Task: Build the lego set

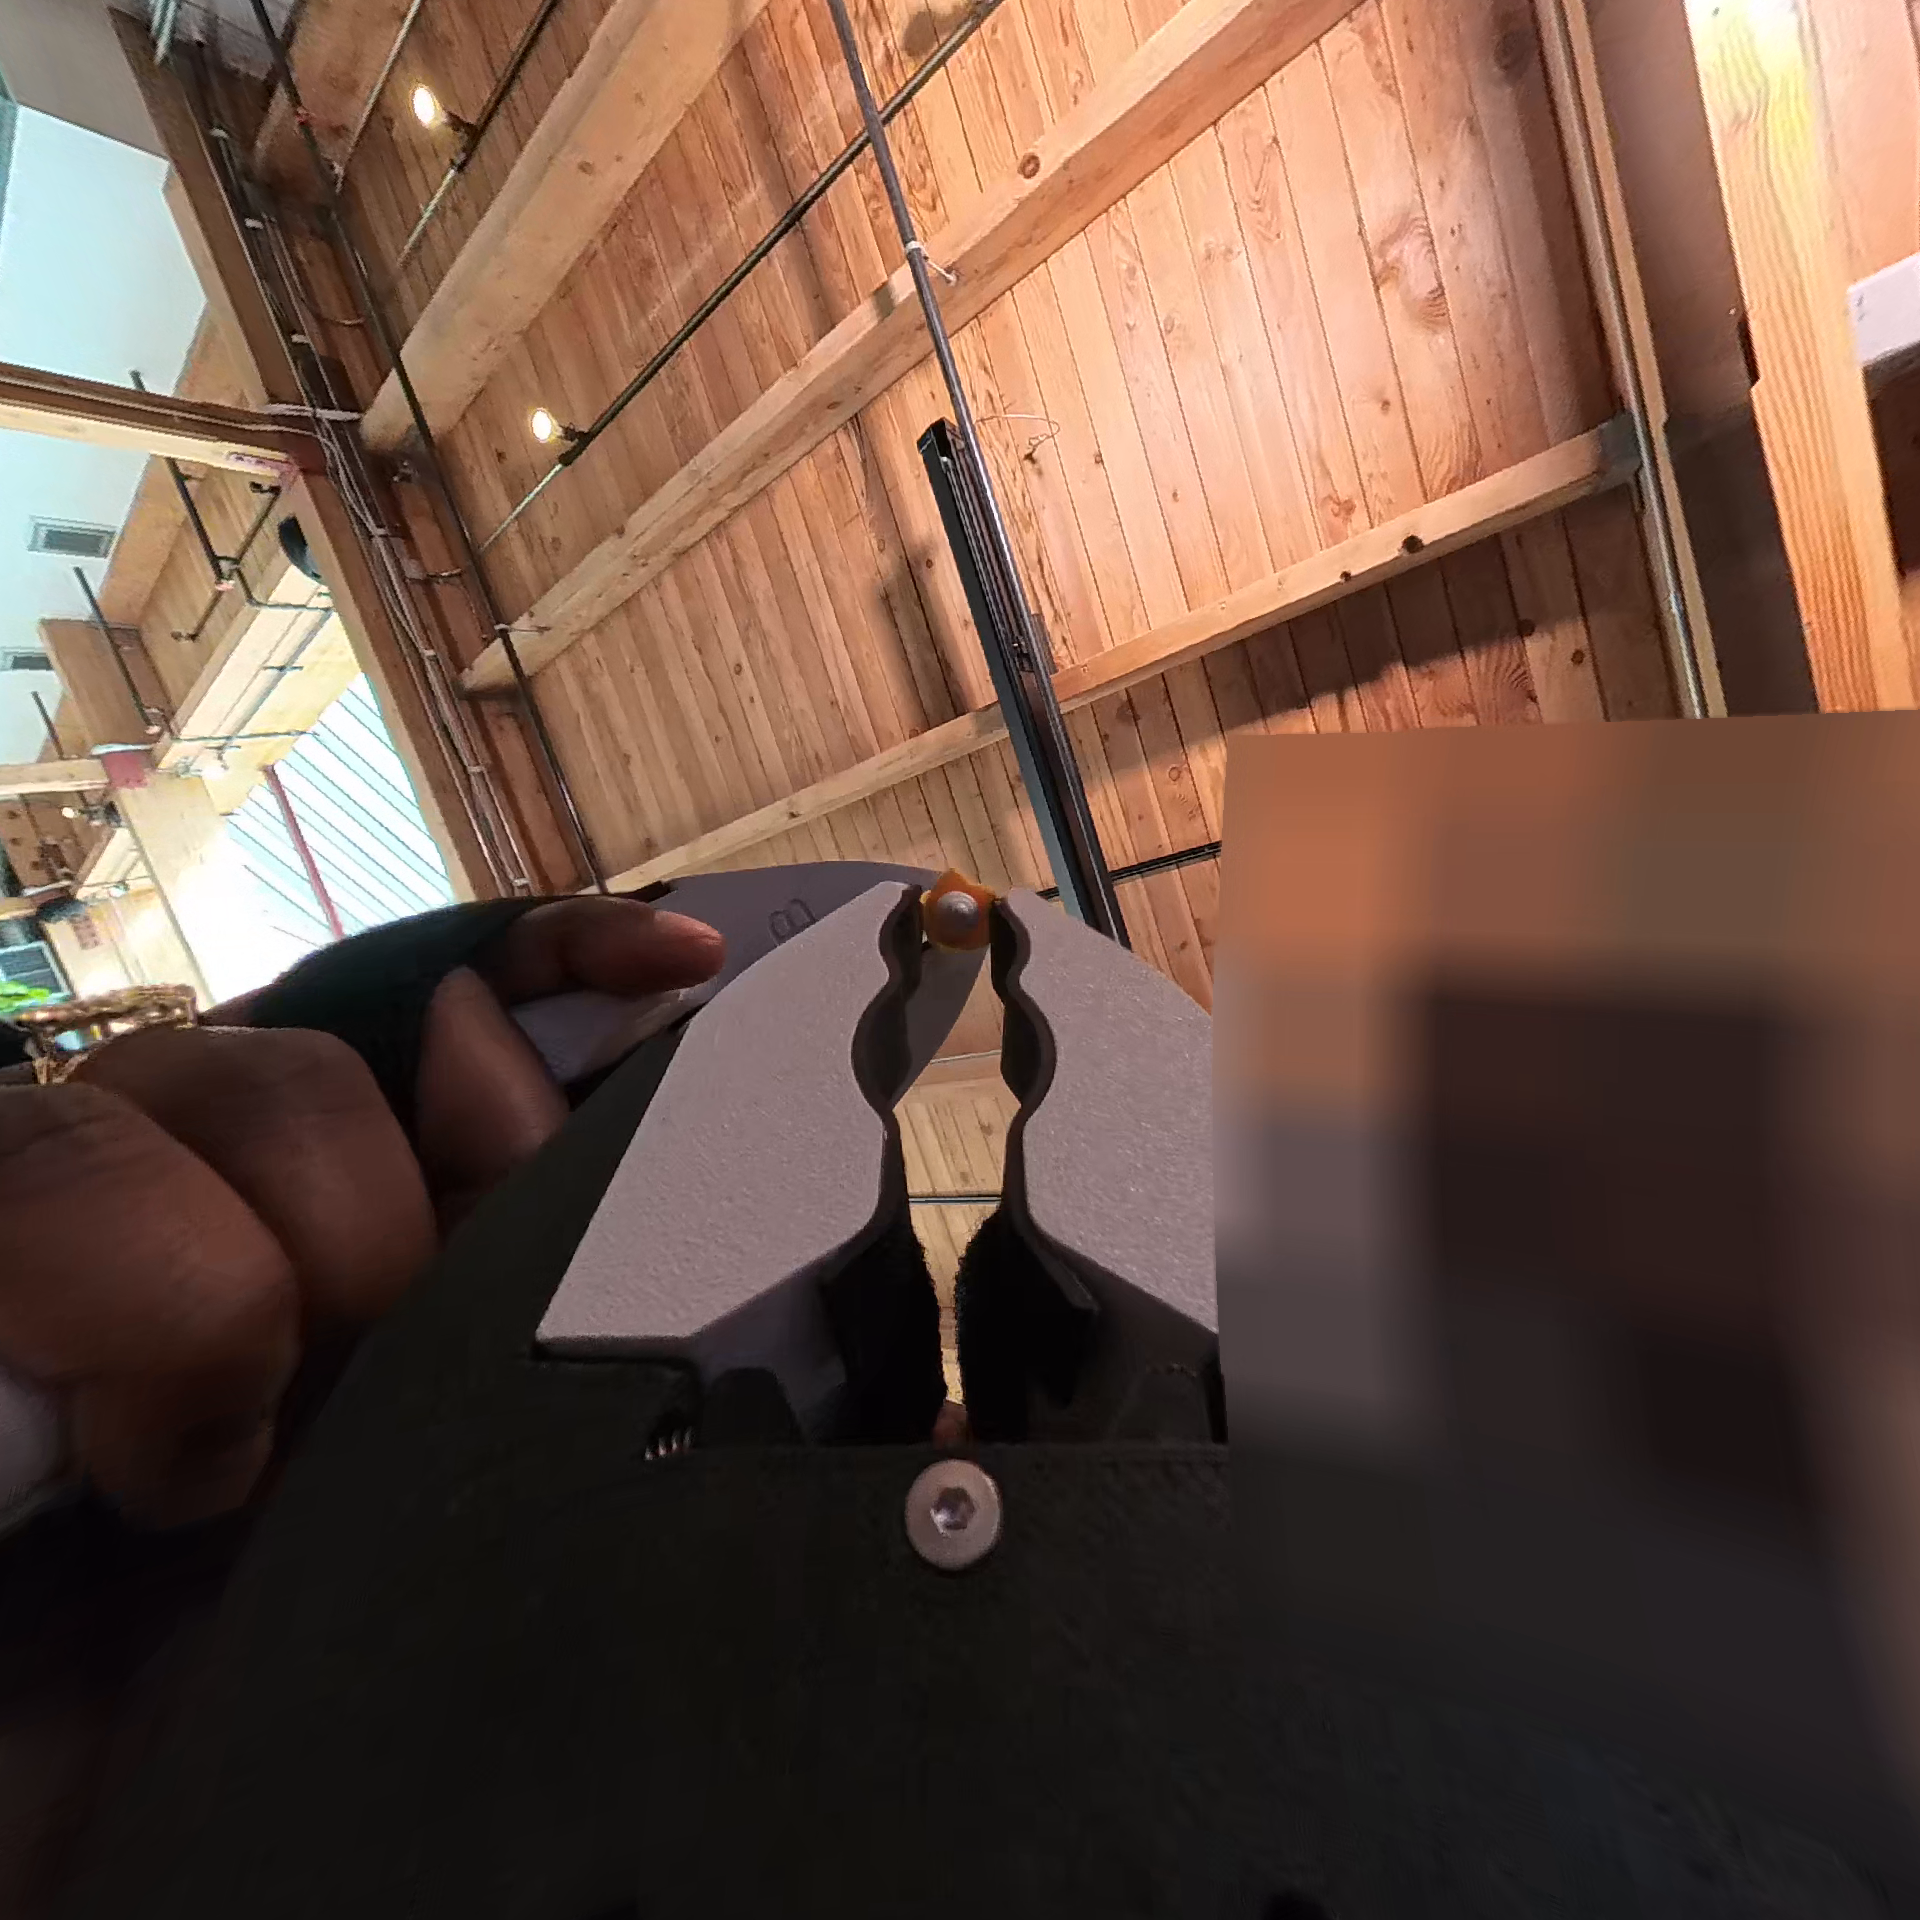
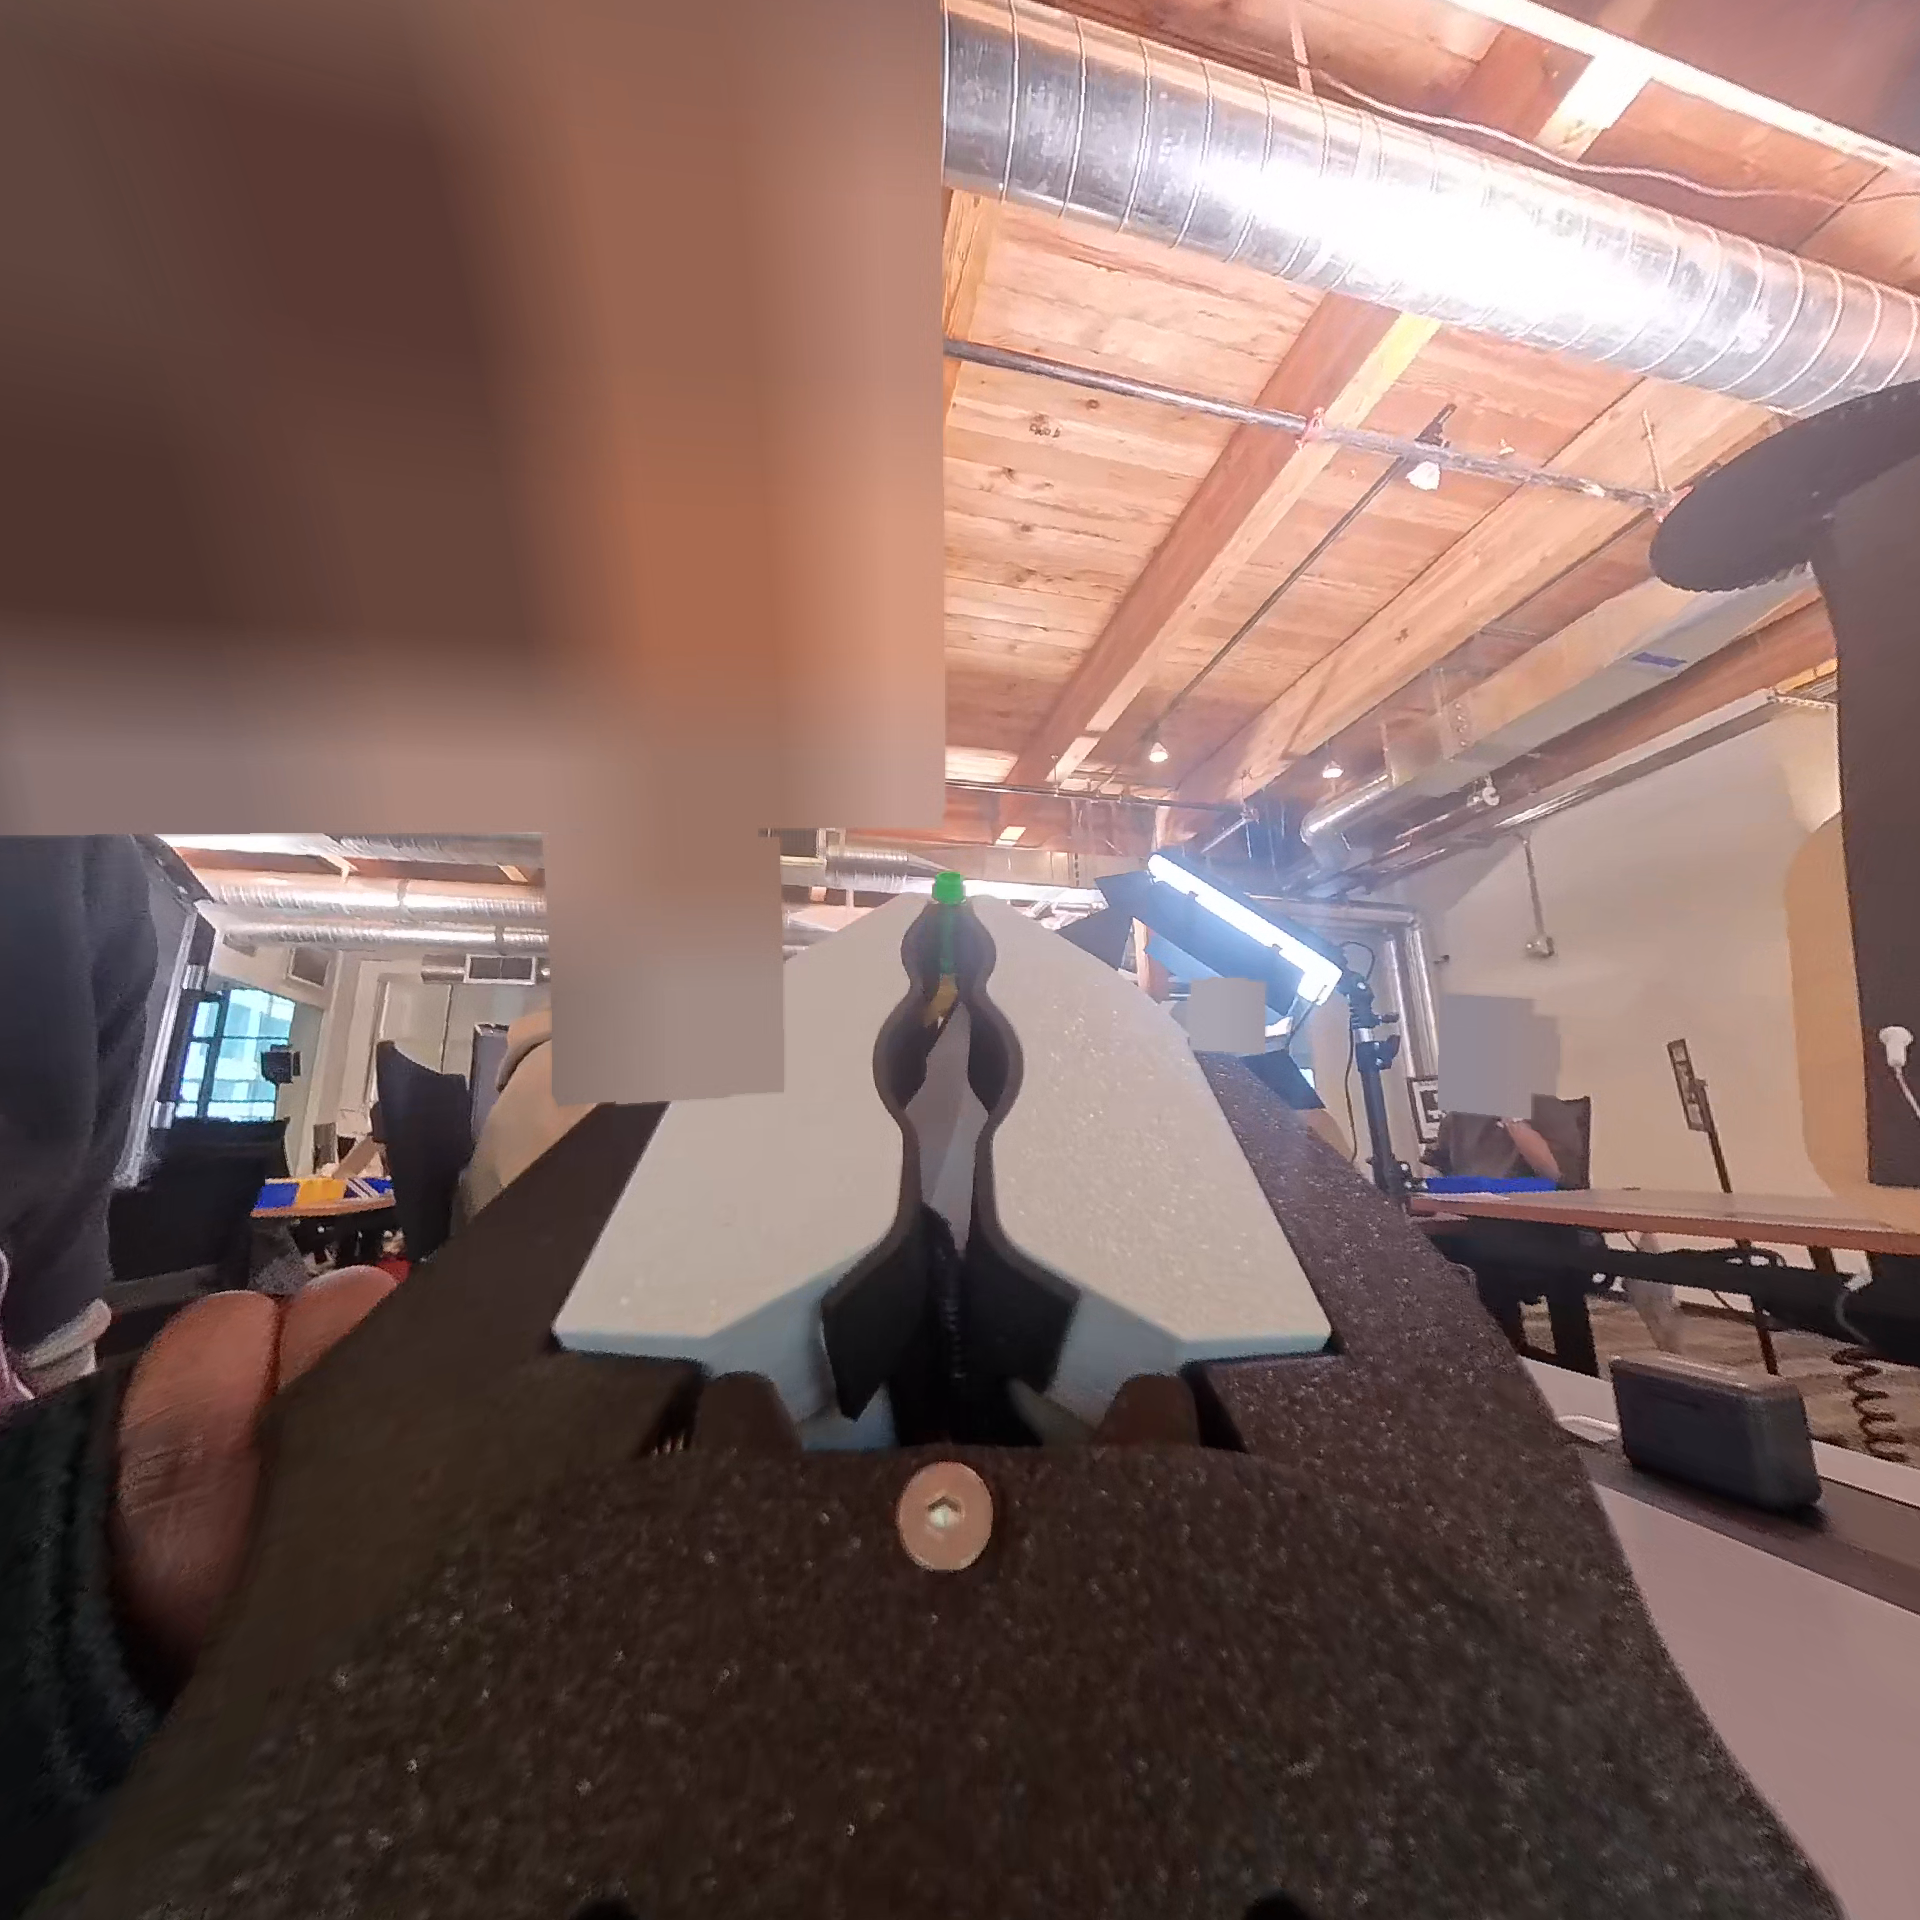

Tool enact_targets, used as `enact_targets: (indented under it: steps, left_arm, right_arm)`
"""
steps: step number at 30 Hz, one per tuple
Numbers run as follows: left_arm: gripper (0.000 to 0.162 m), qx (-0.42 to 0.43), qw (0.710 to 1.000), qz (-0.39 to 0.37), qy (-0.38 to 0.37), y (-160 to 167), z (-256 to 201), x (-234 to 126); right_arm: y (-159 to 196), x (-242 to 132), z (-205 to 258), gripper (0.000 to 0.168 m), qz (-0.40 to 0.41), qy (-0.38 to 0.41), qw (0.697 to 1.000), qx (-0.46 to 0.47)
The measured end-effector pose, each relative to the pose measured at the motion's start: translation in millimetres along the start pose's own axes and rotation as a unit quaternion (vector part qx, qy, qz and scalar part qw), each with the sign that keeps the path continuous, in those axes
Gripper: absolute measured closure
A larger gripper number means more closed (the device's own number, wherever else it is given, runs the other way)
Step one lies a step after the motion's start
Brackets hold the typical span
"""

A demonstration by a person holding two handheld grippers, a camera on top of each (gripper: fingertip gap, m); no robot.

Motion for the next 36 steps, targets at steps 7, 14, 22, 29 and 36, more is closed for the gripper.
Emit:
enact_targets:
  steps: [7,14,22,29,36]
  left_arm:
    - [0.148,0.061,0.997,0.032,-0.02,-1.6,-4.5,-0.3]
    - [0.148,0.076,0.996,0.044,-0.028,1.6,-3.1,-2.4]
    - [0.149,0.092,0.993,0.058,-0.037,1.5,-1.7,-3.0]
    - [0.149,0.157,0.981,0.098,-0.058,-0.8,-5.7,-1.1]
    - [0.148,0.328,0.926,0.162,-0.093,-8.4,-19.7,2.2]
  right_arm:
    - [-0.2,-2.1,2.4,0.165,-0.003,0.0,1.0,0.01]
    - [0.4,-9.4,7.6,0.165,-0.015,0.013,1.0,0.005]
    - [-0.8,-13.9,8.8,0.165,-0.011,0.023,1.0,0.004]
    - [-4.4,-15.7,9.1,0.165,-0.007,0.023,1.0,0.017]
    - [-22.0,-22.0,5.9,0.152,0.053,0.043,0.998,-0.006]
Point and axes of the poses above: each gripper's, where its closed fingertips meet, x out along the fingers, y out of its underside, z = x × y across the jaws, the point moved 8 cm from there along -x, back along the fingers, and after that the axes turned 3 degrees about x, right-handed, at the moved point
